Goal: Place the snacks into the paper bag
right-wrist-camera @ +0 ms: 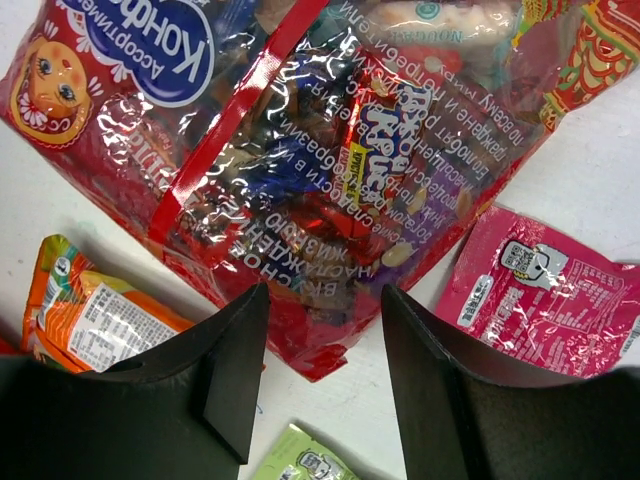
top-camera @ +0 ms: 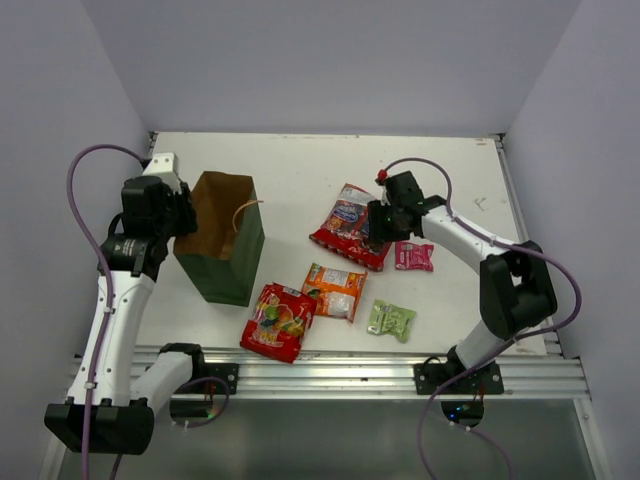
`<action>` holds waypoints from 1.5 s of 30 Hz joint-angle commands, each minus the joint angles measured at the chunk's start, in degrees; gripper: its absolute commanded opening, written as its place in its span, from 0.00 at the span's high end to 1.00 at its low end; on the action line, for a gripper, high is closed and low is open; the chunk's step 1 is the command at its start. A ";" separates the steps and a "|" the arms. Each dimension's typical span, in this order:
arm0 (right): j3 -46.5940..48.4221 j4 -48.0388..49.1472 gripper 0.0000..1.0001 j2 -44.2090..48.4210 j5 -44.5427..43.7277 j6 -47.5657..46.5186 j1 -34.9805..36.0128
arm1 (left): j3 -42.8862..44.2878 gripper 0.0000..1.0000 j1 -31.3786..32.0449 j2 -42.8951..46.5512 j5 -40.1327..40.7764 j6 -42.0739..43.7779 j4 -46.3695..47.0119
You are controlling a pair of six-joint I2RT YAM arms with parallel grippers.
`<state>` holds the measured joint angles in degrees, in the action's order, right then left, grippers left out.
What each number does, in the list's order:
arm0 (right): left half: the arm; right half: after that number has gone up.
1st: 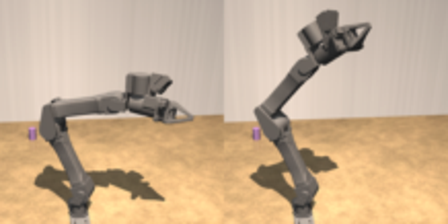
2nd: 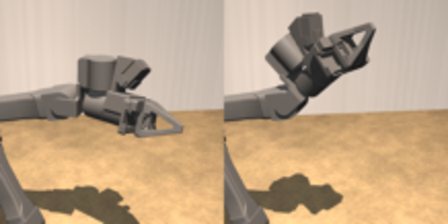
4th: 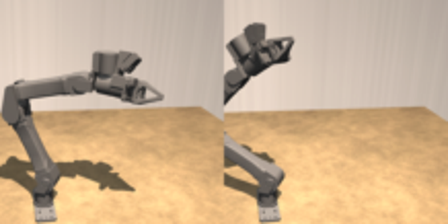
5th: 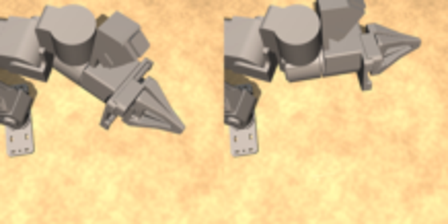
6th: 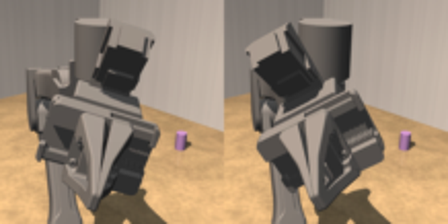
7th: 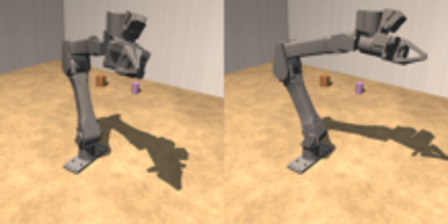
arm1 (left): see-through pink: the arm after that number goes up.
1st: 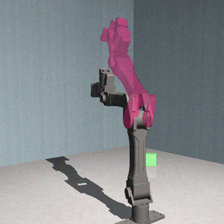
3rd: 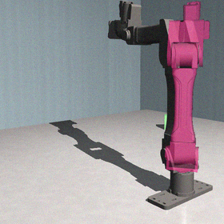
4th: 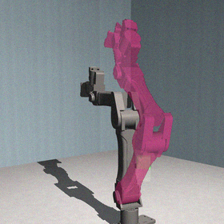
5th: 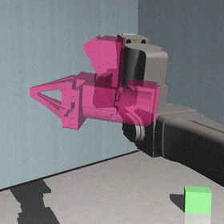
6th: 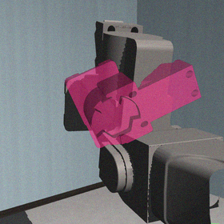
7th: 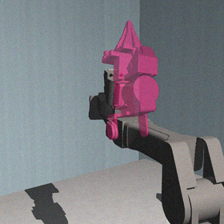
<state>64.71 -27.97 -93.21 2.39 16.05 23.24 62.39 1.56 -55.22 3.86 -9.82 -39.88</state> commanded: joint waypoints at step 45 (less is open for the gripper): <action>54.60 -28.09 1.00 -0.38 -9.07 -7.17 4.08 | 0.45 1.00 -0.42 0.38 -3.59 -0.72 3.58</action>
<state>102.52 -52.34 -94.74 -3.62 11.90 26.33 62.48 1.52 -56.12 1.65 -9.89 -38.48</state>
